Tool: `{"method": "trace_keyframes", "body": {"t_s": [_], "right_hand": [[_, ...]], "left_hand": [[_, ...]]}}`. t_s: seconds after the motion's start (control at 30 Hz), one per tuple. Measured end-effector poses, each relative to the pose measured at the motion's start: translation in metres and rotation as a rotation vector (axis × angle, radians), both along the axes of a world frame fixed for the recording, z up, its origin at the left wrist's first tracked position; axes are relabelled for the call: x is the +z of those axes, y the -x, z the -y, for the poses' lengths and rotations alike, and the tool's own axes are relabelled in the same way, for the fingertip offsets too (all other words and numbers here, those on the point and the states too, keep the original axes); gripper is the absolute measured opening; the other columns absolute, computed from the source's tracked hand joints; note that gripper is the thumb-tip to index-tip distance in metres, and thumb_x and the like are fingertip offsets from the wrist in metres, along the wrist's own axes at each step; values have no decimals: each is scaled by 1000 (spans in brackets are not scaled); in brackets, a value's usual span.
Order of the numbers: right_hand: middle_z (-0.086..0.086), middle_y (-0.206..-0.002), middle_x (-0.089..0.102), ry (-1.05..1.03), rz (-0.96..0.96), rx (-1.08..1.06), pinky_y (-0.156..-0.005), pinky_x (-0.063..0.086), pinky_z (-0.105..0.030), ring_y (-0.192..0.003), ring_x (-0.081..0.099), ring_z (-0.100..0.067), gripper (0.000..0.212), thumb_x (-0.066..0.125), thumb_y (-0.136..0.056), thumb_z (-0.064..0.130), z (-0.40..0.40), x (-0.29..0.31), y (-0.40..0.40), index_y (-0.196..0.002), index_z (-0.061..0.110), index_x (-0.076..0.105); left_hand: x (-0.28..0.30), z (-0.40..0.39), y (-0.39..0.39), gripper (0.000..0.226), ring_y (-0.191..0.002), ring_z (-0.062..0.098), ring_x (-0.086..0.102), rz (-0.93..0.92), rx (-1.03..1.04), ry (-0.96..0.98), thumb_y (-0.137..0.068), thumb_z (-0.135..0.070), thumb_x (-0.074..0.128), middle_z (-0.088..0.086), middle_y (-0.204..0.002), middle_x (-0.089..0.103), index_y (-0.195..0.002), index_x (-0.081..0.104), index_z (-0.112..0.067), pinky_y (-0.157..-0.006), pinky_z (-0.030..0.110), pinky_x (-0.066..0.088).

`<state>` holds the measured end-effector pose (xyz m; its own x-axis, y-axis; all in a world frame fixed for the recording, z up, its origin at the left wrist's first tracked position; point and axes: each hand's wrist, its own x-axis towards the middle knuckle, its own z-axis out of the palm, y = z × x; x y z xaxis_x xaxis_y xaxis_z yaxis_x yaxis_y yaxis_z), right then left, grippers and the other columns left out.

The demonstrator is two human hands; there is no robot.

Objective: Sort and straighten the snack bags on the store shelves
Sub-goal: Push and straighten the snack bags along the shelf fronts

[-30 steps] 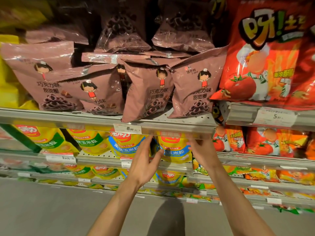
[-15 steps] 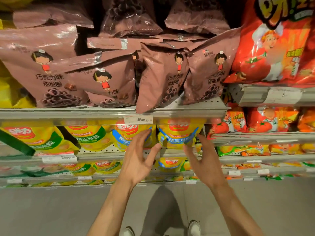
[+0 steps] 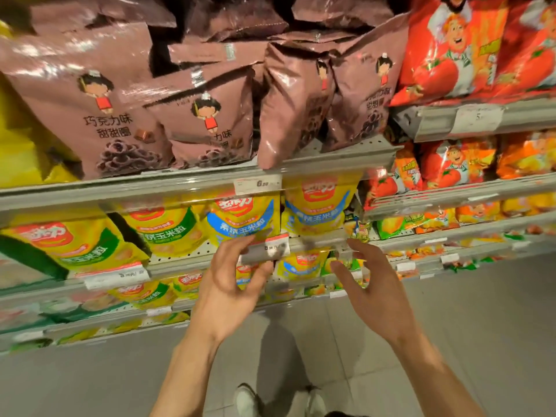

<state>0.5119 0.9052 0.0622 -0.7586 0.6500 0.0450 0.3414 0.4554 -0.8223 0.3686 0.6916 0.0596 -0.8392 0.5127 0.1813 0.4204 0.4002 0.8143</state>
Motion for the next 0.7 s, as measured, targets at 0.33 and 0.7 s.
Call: {"method": "trace_keyframes", "body": {"t_s": [0.33,0.7], "right_hand": [[15,-128,57,-175,-134,137,-93,43,-28,-115,56,-9,61,48,-91,68,-59,74,5,-135,27,57],[1,-134,58,-425,-296,175,-105,47,-37,-123,56,-19,49,62,-93,47,-91,142,57,-134,19,59]], "left_hand": [[87,-31,-14,52,-118,6,59,-254,114,14,-91,-60,55,-20,-125,59,-134,57,-31,-99,35,50],[163,-95,16,57,-116,20,63,-491,301,94,-94,-51,64,-3,-131,63,-141,54,-20,-90,35,51]]}}
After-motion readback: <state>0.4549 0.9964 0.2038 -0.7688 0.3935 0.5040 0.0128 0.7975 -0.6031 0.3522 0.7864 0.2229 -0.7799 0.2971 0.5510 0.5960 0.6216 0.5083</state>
